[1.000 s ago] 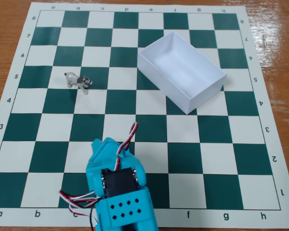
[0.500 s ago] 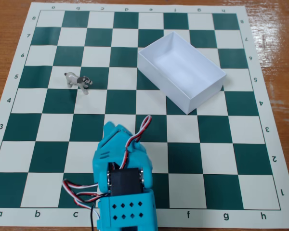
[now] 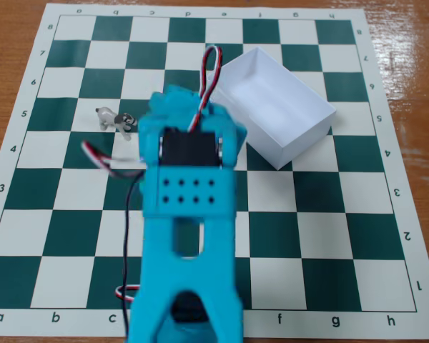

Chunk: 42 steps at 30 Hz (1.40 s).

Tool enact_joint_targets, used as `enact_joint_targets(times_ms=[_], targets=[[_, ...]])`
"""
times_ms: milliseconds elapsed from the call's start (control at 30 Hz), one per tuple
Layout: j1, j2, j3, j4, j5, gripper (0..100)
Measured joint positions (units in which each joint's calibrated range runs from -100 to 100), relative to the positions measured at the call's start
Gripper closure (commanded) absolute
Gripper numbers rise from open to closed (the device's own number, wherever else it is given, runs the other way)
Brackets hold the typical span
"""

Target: Grab the toy horse and put it in the box.

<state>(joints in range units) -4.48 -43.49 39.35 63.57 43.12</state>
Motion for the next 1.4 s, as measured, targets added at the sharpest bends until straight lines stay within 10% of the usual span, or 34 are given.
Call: enact_joint_targets(times_ms=[367,1100,1400], targets=[[-4.1,68.3,-75.5,34.9,8.4,64],[-13.1,86.0,-93.0,36.0,19.9,56],[-12.7,113.4,-132.9,35.9,20.4,54]])
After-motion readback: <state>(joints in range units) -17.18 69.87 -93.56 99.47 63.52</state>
